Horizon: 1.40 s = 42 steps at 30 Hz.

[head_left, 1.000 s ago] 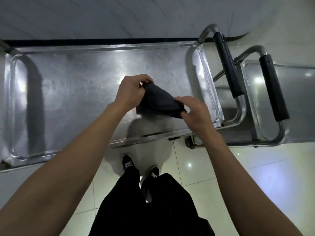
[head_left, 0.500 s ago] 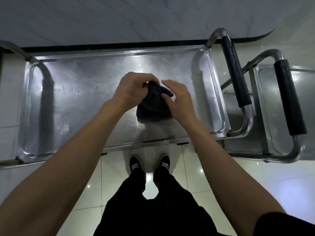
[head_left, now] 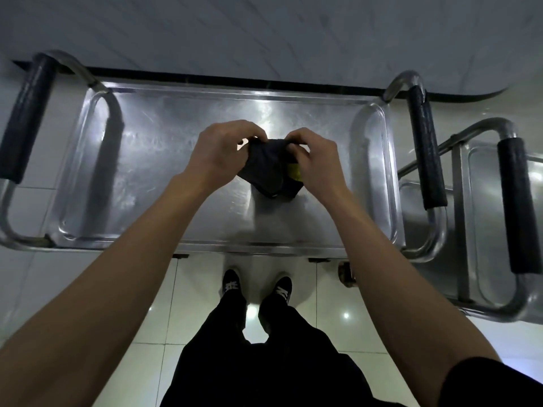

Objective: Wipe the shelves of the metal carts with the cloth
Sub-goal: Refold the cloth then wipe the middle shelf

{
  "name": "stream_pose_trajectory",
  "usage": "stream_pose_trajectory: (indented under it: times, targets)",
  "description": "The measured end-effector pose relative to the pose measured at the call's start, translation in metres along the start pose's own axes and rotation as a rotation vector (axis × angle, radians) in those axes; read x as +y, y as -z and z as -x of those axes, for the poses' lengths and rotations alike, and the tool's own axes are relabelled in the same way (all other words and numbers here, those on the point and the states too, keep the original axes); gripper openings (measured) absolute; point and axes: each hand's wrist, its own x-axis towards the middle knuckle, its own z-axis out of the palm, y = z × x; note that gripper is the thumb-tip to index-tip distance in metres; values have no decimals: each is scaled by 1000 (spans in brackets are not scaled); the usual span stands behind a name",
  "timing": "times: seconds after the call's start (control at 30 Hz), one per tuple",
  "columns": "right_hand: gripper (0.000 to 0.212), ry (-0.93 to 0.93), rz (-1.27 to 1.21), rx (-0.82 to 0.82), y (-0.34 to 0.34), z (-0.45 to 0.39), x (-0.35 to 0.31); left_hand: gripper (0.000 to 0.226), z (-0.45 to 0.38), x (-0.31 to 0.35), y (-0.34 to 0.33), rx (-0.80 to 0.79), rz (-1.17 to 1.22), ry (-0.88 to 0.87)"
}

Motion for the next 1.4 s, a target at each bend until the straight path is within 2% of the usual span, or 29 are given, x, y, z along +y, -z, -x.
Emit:
stream_pose_trajectory:
  times: [0.1,0.2,0.3,0.4,0.53,0.67,0.8,0.87,0.97,1.17,1.4]
  targets:
    - [16,16,-2,-16,-1,5,3,39,7,-3,-7,-21,38,70]
    - [20,17,-19,-52,0,10,7,47,12,-9,-14,-31,167,215]
    - [21,59,14,-77,1,13,10,31,9,-12,-22,-139,268,306]
    - [20,77,31,-64,0,15,14,33,7,-14,-31,-340,196,279]
    - [19,85,51,-80,-5,18,18,20,6,-15,-41,-399,73,185]
    - [21,-10,7,-96,-10,29,31,17,11,-13,-39,-350,1,145]
    - [34,-138,19,-211,-13,41,46,19,19,-13,-31,-283,55,125]
    - [28,-144,42,-244,-19,42,46,19,23,-14,-27,-256,61,130]
    - [23,-166,23,-187,-25,38,39,17,28,-19,-19,-228,45,149]
    - [19,-30,35,-39,-20,19,17,17,20,-28,2,-43,59,158]
    - [18,64,32,-35,-5,14,-5,16,19,-14,17,54,108,143]
